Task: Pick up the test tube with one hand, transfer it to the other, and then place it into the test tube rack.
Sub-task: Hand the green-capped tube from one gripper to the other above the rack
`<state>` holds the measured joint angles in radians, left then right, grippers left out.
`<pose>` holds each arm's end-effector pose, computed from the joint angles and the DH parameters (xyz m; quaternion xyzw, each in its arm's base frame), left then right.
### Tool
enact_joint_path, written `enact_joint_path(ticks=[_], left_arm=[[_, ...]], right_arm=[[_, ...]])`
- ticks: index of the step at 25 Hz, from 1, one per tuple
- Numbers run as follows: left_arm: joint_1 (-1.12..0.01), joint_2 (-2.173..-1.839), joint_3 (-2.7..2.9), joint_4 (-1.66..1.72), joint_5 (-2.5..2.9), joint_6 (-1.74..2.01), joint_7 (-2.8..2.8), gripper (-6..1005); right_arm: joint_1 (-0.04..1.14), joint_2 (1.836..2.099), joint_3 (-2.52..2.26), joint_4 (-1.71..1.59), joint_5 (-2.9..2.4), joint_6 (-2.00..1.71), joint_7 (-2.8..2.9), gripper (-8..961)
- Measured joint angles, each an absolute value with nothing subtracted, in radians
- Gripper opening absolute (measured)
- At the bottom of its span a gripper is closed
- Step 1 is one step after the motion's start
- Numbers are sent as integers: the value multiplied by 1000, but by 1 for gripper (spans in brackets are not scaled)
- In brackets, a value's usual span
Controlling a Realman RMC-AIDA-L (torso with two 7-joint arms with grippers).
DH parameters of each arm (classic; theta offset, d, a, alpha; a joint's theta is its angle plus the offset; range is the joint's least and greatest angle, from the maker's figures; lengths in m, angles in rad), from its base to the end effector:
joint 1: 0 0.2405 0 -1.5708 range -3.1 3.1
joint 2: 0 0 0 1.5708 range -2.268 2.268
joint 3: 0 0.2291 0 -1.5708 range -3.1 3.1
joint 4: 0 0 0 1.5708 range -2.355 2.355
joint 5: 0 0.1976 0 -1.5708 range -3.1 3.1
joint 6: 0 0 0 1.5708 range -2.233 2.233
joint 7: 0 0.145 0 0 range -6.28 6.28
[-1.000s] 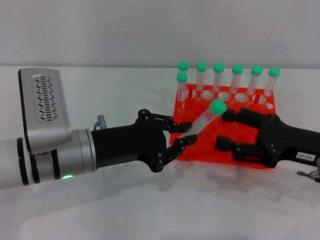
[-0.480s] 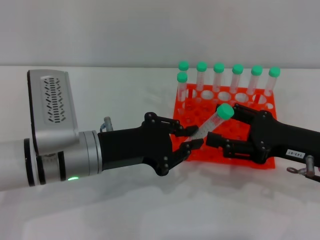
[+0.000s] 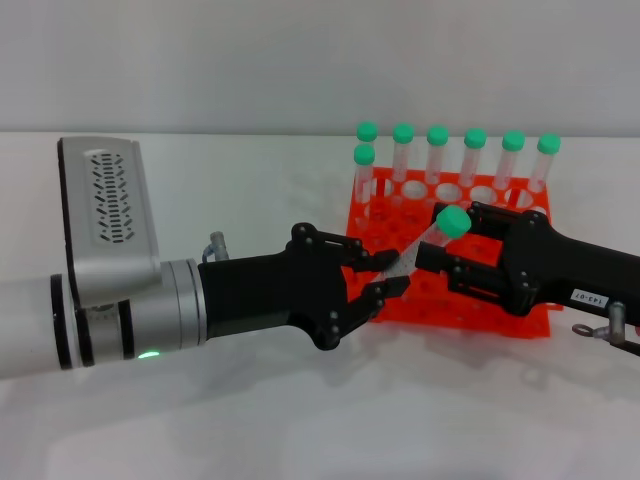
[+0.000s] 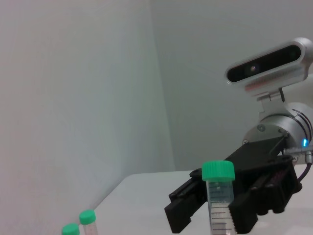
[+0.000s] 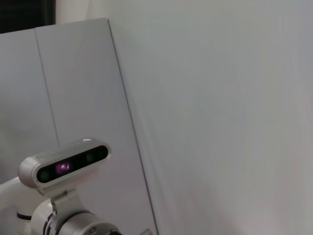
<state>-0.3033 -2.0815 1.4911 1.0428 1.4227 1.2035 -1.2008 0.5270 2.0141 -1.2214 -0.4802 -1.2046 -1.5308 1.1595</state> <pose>-0.1569 0.2960 -0.0253 -0.9504 -0.0040 -0.2630 0.1659 0.1822 0.3118 0.0036 -0.8933 0.1350 0.4116 0.1199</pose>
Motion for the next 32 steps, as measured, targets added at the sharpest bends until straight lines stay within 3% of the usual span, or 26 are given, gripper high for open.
enact_joint_path(ticks=[10, 18, 32], left_arm=[[-337, -2082, 1491, 997, 1411, 1201, -1201, 226], [-342, -2082, 1486, 989, 1406, 1201, -1202, 229], [-344, -2082, 1479, 960, 1370, 1176, -1208, 235]], right_arm=[[522, 2014, -1223, -480, -1200, -1530, 1156, 415], [522, 2014, -1228, -480, -1199, -1531, 1154, 273], [521, 2014, -1223, -480, -1198, -1529, 1147, 213]])
